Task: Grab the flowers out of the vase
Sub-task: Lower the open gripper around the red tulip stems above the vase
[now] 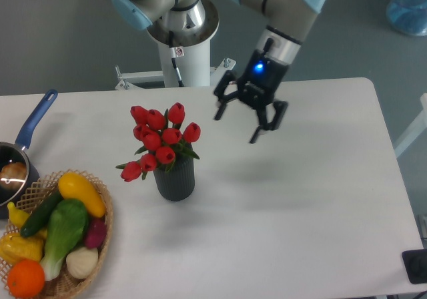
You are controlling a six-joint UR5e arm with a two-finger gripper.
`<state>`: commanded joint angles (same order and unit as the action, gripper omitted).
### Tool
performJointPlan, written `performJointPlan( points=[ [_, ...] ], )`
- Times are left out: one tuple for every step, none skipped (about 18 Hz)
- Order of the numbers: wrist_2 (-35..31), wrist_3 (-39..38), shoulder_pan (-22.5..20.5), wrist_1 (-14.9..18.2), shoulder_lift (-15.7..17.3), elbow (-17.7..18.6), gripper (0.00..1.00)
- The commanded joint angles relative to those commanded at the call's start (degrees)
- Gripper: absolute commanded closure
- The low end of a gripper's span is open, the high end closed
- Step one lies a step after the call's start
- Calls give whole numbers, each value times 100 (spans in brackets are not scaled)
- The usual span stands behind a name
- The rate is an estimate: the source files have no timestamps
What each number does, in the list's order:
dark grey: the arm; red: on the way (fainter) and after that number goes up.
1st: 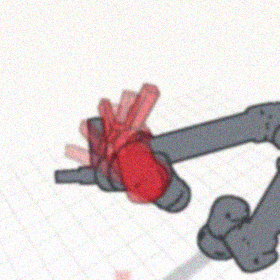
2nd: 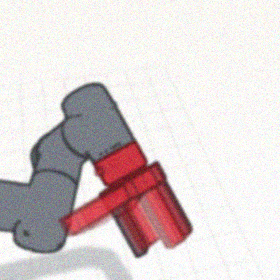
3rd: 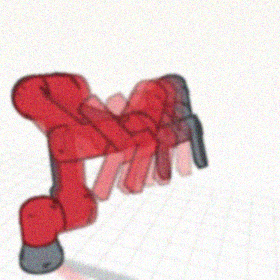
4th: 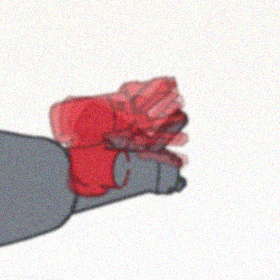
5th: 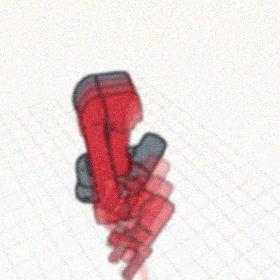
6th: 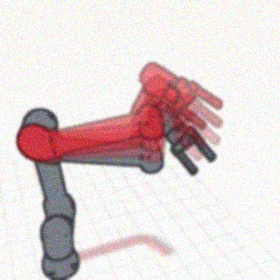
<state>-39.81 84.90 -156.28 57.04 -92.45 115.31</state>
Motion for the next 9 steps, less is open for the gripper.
performJointPlan(
  points=[
    [9, -9, 88, 9, -18, 0, 0],
    [9, -9, 133, 17, -27, 0, 0],
    [-17, 0, 159, 17, -27, 17, 0],
    [-44, 0, 177, 26, -27, 18, 0],
    [-44, 0, 203, 26, -27, 61, 0],
    [-27, 0, 273, 26, -18, 79, 0],
    [-18, -17, 343, 35, -18, 79, 0],
    [0, -52, 396, 26, -27, 88, 0],
    [9, -79, 440, 26, -44, 88, 0]
  ],
)
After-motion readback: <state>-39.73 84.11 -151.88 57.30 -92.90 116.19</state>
